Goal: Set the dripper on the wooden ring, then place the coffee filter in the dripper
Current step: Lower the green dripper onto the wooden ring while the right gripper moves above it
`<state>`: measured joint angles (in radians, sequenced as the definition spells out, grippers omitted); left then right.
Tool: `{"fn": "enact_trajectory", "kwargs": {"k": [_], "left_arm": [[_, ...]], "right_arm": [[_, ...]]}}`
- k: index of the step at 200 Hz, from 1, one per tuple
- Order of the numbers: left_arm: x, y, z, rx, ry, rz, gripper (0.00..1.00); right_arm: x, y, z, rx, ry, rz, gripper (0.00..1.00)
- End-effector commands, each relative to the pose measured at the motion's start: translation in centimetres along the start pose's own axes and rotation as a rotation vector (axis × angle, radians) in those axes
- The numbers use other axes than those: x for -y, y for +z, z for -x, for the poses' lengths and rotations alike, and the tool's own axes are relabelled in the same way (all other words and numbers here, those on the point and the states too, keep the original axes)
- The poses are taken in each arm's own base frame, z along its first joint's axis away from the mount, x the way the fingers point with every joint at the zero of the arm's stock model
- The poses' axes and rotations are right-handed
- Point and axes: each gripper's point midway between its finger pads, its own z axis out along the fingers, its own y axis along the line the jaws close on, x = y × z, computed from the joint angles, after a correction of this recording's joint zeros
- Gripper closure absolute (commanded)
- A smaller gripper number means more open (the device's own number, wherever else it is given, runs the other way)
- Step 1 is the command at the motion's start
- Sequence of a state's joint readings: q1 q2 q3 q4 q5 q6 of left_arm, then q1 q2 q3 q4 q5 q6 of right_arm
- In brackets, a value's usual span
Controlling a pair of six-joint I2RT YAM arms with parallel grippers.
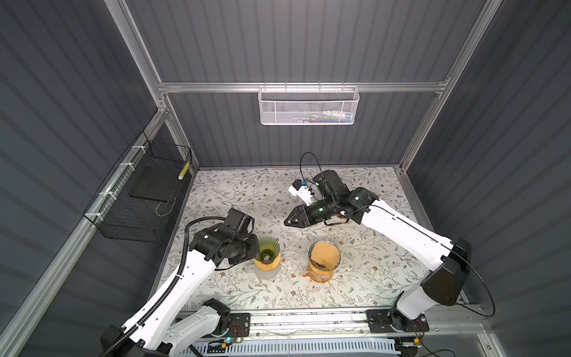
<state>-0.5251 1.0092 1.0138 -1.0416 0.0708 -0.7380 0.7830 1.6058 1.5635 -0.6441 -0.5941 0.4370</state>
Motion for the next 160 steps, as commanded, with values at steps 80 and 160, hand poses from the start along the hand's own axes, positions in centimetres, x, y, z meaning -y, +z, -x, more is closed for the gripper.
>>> {"fn": "enact_trajectory", "kwargs": {"k": [80,160], "left_arm": [[-0.2,1.5,0.1,-0.005,0.013,0.013,1.00],[-1.5,2.0,-1.0,-0.025,0.003,0.046,1.00]], "right_arm": [[-0.3,0.0,0.3,0.005,-0.021,-0.010,0.58],[0.0,1.2,-0.5,-0.035,-0.029,-0.035,0.59]]}}
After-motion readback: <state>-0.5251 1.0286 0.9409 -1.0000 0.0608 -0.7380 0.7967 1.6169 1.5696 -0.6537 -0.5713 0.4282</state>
